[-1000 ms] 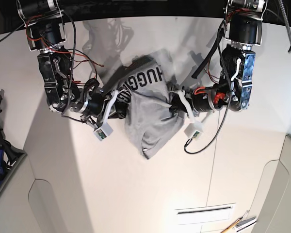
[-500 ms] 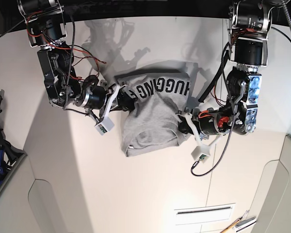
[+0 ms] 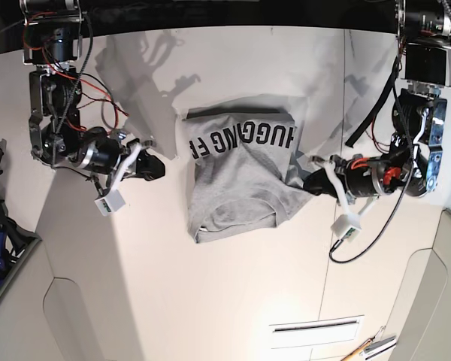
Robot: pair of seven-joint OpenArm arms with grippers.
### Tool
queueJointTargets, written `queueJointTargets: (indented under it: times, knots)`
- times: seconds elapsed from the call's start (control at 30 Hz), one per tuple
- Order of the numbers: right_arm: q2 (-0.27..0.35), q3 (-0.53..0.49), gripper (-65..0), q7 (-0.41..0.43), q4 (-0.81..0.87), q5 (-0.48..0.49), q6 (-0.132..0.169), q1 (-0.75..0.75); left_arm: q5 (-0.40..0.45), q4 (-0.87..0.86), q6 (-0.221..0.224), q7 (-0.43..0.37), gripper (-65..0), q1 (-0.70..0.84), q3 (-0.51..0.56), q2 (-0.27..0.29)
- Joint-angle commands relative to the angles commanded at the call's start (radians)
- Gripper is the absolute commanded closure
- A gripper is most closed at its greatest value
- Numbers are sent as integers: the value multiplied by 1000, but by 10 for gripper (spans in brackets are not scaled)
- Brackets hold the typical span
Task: Fold the T-shirt properly
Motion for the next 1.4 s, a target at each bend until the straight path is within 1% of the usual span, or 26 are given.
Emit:
queueJointTargets:
  times: [0.07,0.17,0.4,0.43,0.5,0.57,0.63,0.7,0.77,0.87,0.9,1.03,1.13,1.2,1.3,1.37,1.4]
  knots:
    - [51,6,0,-1,54,19,0,-56,0,69,0,0,0,72,-31,-4]
    - [119,8,0,-5,159,43,0,-156,0,177,0,0,0,213,-109,-3]
    - [237,8,0,-5,368,47,0,-373,0,419,0,0,0,599,-323,6]
    - [252,8,0,-5,386,56,0,-404,0,448,0,0,0,657,-351,14]
    - [282,8,0,-15,404,104,0,-464,0,493,0,0,0,770,-410,42]
    - [300,8,0,-41,409,142,0,-518,0,518,0,-1,0,869,-464,74]
    - [320,1,0,-86,409,170,19,-570,2,525,0,-1,0,953,-507,109]
    - [357,-5,0,-94,409,208,19,-634,4,525,0,0,0,1038,-521,136]
    - [393,-5,0,-94,409,234,19,-697,5,525,0,0,0,1120,-519,146]
    - [439,-6,0,-94,409,249,19,-774,37,525,0,-3,0,1204,-519,151]
    - [447,-6,0,-94,409,248,19,-793,51,525,0,-6,0,1220,-519,151]
    - [468,-8,0,-108,409,250,19,-845,53,508,0,-8,0,1251,-519,151]
    - [498,-30,0,-124,409,297,18,-880,54,462,0,-8,0,1251,-519,152]
    - [532,-72,0,-125,409,311,14,-891,77,425,0,-21,0,1259,-519,171]
    - [580,-177,0,-128,403,308,14,-891,177,385,0,-59,0,1282,-517,227]
    - [600,-261,0,-127,396,306,13,-891,227,354,0,-93,0,1297,-503,233]
    - [600,-300,0,-122,387,291,6,-890,246,334,0,-113,0,1303,-492,233]
